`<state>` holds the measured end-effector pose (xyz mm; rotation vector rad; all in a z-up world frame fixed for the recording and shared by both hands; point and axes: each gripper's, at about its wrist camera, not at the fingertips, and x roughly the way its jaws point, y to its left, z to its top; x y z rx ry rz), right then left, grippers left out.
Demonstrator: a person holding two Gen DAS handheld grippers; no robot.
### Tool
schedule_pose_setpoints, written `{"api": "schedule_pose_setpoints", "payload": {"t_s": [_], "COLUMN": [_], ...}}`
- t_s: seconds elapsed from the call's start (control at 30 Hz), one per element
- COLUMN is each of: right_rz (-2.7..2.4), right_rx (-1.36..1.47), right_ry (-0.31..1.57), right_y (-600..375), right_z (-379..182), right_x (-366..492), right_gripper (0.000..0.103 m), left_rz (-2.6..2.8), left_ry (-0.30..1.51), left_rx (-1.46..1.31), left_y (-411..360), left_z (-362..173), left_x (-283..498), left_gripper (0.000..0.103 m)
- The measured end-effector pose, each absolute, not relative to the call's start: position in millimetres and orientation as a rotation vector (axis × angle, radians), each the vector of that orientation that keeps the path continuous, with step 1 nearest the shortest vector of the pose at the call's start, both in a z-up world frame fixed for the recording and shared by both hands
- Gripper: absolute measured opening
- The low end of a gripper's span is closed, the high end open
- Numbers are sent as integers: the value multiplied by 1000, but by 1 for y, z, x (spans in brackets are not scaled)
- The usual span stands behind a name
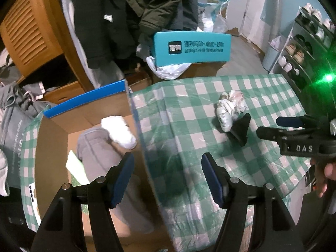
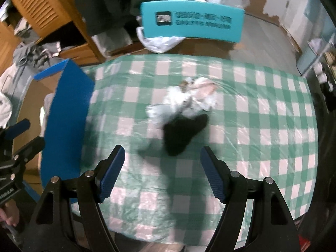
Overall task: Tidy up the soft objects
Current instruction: 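Move both tools back toward the black sock and white plastic bundle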
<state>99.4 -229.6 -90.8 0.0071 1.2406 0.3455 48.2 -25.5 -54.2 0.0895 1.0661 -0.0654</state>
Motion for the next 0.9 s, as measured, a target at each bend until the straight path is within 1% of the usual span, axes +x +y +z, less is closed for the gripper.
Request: {"api": "schedule_pose_setpoints", "payload": {"t_s": [0.37,0.9], "right_rz": [272,226], "right_rx": [88,171], "right_ry": [1302,1351], "right_y": [-255,-256], "right_z": [-127,-169], "right_x": [119,154], "right_gripper": [74,74], "left_rz": [-106,-146], "left_ry": [1134,1197], "left_rx": [99,128], "left_y": [-56,-80], "left_z": [-83,-118], "left_x": [76,102], "left_gripper": [68,68]}}
